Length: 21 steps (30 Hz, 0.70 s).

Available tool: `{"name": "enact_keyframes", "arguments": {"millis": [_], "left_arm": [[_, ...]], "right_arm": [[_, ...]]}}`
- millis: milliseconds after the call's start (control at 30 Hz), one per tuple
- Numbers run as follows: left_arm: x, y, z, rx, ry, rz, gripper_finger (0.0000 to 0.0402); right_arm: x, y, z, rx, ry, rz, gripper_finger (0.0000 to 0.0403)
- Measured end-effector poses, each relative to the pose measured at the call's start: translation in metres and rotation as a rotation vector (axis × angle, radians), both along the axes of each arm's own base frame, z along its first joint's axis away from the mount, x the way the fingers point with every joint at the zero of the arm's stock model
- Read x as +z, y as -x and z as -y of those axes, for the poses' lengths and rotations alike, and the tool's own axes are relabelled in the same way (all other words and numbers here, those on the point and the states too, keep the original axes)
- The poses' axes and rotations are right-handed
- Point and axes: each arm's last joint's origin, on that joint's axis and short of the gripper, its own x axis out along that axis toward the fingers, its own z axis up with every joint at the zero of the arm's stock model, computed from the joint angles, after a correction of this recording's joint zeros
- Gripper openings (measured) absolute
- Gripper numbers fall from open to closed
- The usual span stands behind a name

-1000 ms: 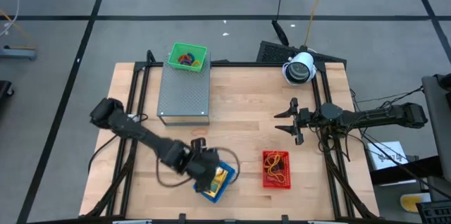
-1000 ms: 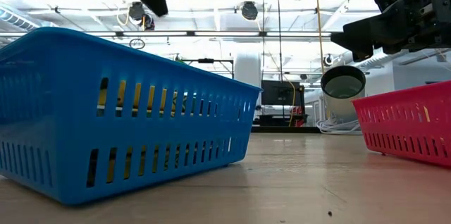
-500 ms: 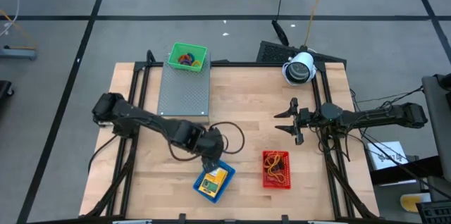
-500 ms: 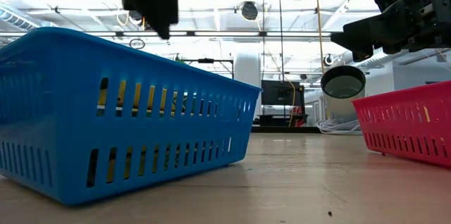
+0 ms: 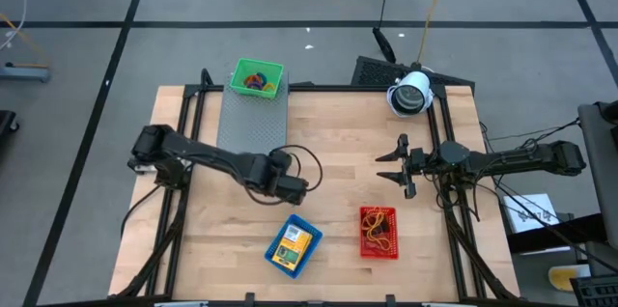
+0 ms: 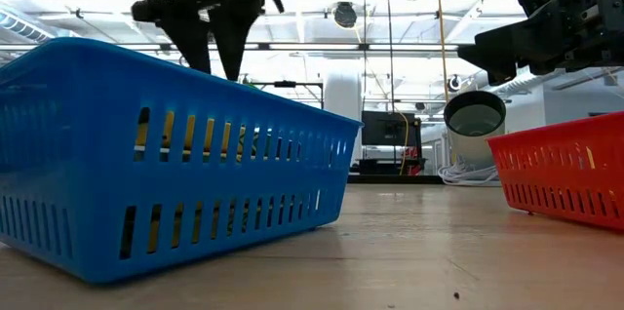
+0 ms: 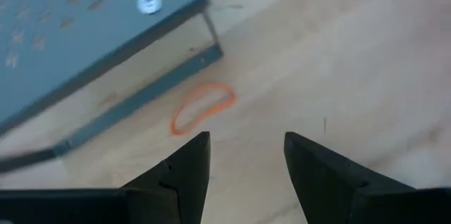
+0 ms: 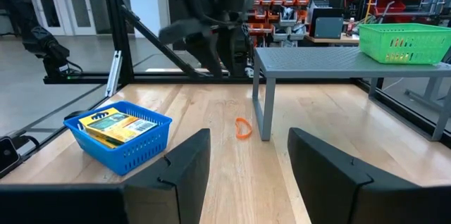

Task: Pick & Place Office Desk Supplies
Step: Put the orange rubber band into the red bin

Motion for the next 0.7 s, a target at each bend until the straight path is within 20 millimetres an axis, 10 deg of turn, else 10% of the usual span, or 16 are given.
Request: {"name": "enact_keyframes", "arguments": {"millis": [367,700], "left_arm": [[-0.035,-0.017,0.005,0.273,-0.002,0.011,0.0178],[-0.05,-0.022,0.005,0.312,-0.049,-0.01,0.0018]], "right_arm": [[0.0,0.0,0.0,0.0,0.0,0.003,0.0181],[0.0,0.0,0.0,0.0,0.0,0.001,0.0181]]}}
